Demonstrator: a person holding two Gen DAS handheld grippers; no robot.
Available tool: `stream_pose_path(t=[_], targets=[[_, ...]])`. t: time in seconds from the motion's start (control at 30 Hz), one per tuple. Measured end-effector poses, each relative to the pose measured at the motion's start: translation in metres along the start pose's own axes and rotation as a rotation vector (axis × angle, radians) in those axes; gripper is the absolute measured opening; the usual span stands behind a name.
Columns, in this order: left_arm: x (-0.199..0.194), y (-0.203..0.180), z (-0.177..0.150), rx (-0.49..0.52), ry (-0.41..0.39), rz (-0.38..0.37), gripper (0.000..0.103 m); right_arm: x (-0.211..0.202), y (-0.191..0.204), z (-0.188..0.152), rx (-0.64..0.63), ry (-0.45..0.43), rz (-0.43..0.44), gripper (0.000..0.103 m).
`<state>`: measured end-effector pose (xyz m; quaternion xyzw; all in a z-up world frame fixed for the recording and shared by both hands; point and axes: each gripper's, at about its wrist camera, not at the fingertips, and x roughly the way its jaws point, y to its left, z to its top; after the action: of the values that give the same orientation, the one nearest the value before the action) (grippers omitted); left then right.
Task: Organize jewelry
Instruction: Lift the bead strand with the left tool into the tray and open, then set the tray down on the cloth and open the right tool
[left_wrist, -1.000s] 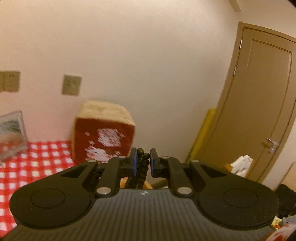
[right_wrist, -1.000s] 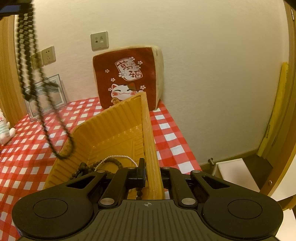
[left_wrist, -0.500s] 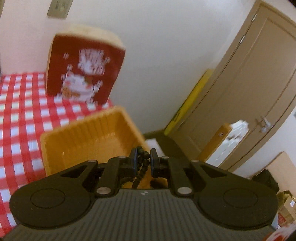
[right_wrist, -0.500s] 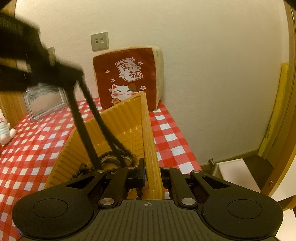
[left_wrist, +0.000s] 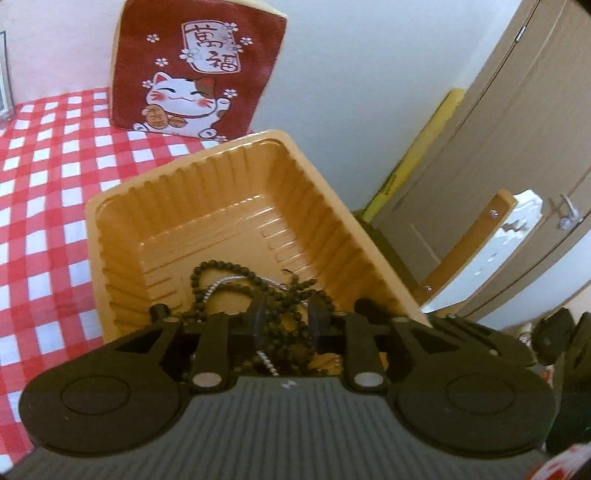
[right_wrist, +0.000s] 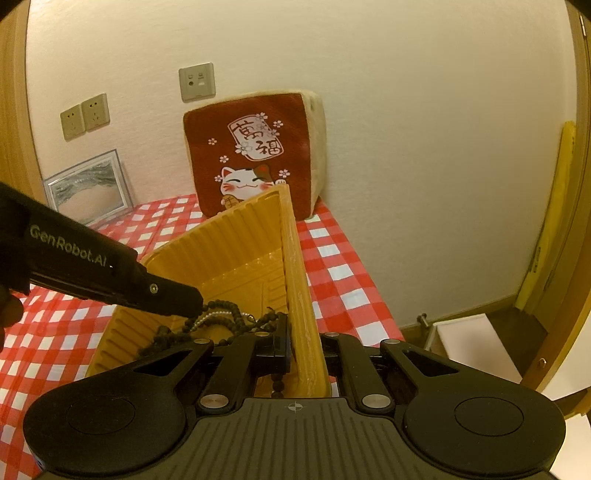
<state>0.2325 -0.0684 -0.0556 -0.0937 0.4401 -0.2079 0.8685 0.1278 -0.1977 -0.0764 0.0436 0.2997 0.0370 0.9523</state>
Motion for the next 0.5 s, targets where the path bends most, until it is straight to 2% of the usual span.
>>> stream_pose_path(t=[0.17,0.33,0.5], targets=[[-0.015,0.008,0.003,-0.011,-0.039,0.044,0.028,0.003,0.0,-0.001,-0.002,-0.006,-0.001,0.006],[-0.038,0.023,0.001,-0.029,-0.083,0.122,0.03,0.008,0.001,-0.004,-0.015,-0.038,-0.007,0.006],[-0.058,0.037,-0.008,-0.063,-0.102,0.209,0.03,0.017,-0.006,-0.008,0.032,-0.036,-0.006,0.006]])
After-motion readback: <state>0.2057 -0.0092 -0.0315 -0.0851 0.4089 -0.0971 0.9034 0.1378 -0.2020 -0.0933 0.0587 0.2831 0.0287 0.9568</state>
